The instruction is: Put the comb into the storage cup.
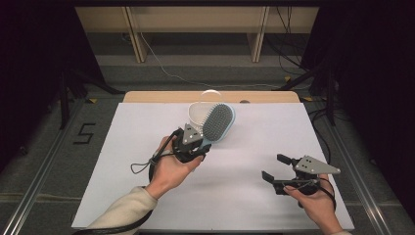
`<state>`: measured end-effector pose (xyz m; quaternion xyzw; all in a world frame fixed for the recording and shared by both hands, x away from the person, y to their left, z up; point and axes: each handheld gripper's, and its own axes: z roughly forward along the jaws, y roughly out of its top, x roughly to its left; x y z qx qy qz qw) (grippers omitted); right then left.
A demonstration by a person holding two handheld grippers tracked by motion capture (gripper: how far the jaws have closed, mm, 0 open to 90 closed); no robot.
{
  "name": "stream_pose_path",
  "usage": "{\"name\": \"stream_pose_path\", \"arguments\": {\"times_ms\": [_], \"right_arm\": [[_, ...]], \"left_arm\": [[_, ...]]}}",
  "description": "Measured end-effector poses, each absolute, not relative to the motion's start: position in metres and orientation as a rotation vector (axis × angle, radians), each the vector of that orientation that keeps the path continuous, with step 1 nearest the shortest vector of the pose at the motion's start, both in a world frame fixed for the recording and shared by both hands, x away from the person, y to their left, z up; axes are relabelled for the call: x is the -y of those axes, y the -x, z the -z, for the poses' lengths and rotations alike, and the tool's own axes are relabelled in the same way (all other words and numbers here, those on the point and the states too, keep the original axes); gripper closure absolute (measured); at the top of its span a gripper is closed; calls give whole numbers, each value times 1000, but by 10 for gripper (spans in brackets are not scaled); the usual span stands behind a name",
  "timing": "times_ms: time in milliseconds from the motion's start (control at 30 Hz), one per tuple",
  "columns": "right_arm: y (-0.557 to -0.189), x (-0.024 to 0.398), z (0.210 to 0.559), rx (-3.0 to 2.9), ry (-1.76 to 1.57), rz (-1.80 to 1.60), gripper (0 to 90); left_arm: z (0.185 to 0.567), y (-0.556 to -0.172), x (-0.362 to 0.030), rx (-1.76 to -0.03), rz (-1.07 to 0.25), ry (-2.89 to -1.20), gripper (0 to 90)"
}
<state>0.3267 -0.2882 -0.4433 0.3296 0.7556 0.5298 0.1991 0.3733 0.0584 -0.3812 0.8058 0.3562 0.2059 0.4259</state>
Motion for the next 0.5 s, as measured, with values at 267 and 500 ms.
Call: {"name": "stream_pose_path", "arguments": {"times_ms": [267,500], "right_arm": [[-327,288,444,-2116,-922,-1485,159],[-327,287,444,-2119,-914,-1482,159]], "left_arm": [[379,-374,-59,-892,-520,-2002,695],[377,-375,-59,-892,-527,-1989,695]]}}
